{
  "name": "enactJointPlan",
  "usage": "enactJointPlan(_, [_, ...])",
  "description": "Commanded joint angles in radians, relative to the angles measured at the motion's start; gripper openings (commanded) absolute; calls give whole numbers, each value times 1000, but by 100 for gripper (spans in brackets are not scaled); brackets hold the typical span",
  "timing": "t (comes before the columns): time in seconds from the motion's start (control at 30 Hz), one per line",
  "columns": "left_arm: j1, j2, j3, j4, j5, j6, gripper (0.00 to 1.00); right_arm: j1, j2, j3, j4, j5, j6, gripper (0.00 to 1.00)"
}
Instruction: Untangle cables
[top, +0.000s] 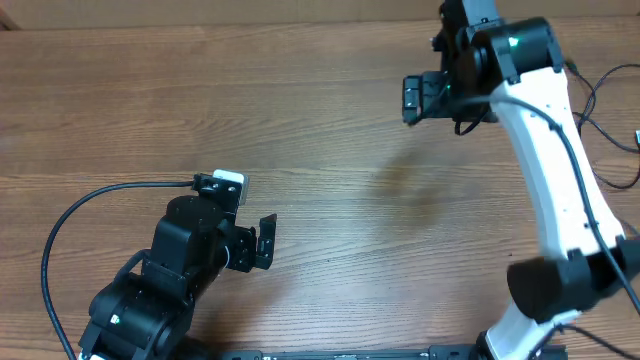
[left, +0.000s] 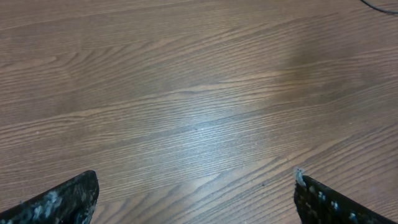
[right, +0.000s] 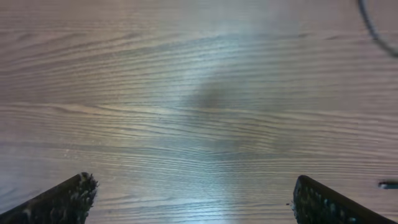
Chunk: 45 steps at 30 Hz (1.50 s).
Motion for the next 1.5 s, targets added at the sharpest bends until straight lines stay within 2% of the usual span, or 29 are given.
enactJointPlan(0.0, [-4, -5, 15, 2, -17, -14, 100, 89, -196, 8, 1, 125, 63, 100])
enactJointPlan(0.1, [-4, -5, 15, 2, -16, -14, 100, 179, -333, -91, 34, 182, 73, 100])
enactJointPlan(0.17, [-4, -5, 15, 2, -16, -14, 100, 214, -431, -254, 78, 200, 163, 100])
enactJointPlan(0.23, [-4, -5, 15, 2, -16, -14, 100, 218, -515, -458, 190, 204, 243, 100])
enactJointPlan(0.3, [-4, -5, 15, 2, -16, -14, 100, 218, -561, -627, 330, 191, 243, 100])
enactJointPlan(0.37, [-4, -5, 15, 2, -16, -14, 100, 218, -559, -697, 378, 188, 243, 100])
enactJointPlan(0.7, [-4, -5, 15, 2, -16, -14, 100, 218, -467, -736, 387, 188, 243, 100])
enactJointPlan(1.23, [-10, -36, -10, 6, -13, 4, 100, 218, -466, -736, 387, 188, 243, 100])
enactJointPlan(1.37, [53, -167, -305, 277, 81, 0, 100, 218, -466, -736, 388, 188, 243, 100])
enactJointPlan(1.47, [137, -356, -607, 681, 208, -8, 100, 218, -466, -736, 387, 188, 243, 100])
